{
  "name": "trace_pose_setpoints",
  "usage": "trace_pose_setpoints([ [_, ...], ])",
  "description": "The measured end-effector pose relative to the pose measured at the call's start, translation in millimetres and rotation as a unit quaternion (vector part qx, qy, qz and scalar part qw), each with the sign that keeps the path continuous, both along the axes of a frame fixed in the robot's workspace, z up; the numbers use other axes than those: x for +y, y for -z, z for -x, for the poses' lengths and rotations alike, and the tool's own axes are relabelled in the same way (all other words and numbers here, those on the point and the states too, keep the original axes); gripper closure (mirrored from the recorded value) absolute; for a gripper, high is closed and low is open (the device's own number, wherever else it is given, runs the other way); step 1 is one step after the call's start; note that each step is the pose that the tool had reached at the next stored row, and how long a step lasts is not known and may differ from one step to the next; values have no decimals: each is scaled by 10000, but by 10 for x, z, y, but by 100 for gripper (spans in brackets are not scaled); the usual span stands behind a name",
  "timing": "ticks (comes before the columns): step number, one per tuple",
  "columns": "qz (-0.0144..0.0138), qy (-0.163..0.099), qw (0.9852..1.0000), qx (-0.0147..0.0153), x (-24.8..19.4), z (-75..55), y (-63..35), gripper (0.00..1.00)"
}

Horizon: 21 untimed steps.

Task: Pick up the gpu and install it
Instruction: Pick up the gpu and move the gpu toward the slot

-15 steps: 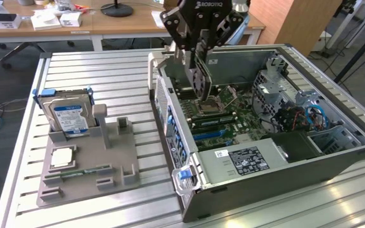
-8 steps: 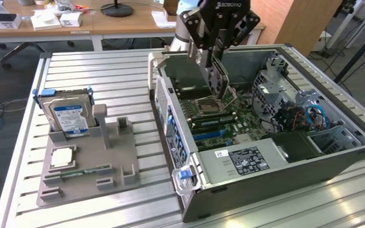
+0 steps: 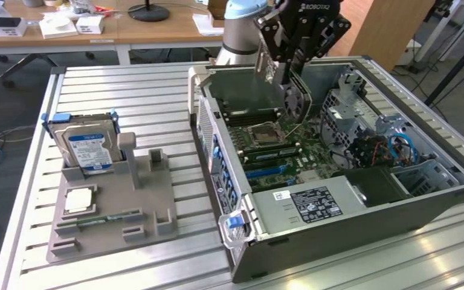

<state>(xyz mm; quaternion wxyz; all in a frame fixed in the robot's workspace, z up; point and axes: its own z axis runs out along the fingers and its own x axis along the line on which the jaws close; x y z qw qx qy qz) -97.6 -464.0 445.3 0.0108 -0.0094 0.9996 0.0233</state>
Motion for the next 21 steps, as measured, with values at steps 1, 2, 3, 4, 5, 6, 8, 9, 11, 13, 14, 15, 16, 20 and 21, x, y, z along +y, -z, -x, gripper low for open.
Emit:
trace_pose_setpoints([
  [1, 0, 0, 10000, 0, 0, -37, 0, 74],
  [2, 0, 0, 10000, 0, 0, -72, 0, 74],
  [3, 0, 0, 10000, 0, 0, -108, 0, 74],
  [4, 0, 1, 10000, 0, 0, -147, 1, 74],
  [5, 0, 0, 10000, 0, 0, -184, 1, 74],
  [6, 0, 0, 10000, 0, 0, -220, 1, 74],
  [8, 0, 1, 10000, 0, 0, -292, 1, 74],
  [9, 0, 0, 10000, 0, 0, -327, 1, 74],
  [11, 0, 0, 10000, 0, 0, -393, 1, 74],
  [13, 0, 1, 10000, 0, 0, -453, 1, 74],
  [14, 0, 0, 10000, 0, 0, -482, 2, 74],
  [15, 0, 0, 10000, 0, 0, -510, 2, 74],
  [16, 0, 0, 10000, 0, 0, -538, 1, 74],
  [20, 0, 0, 10000, 0, 0, -625, 2, 74],
  [21, 0, 0, 10000, 0, 0, -646, 2, 74],
])
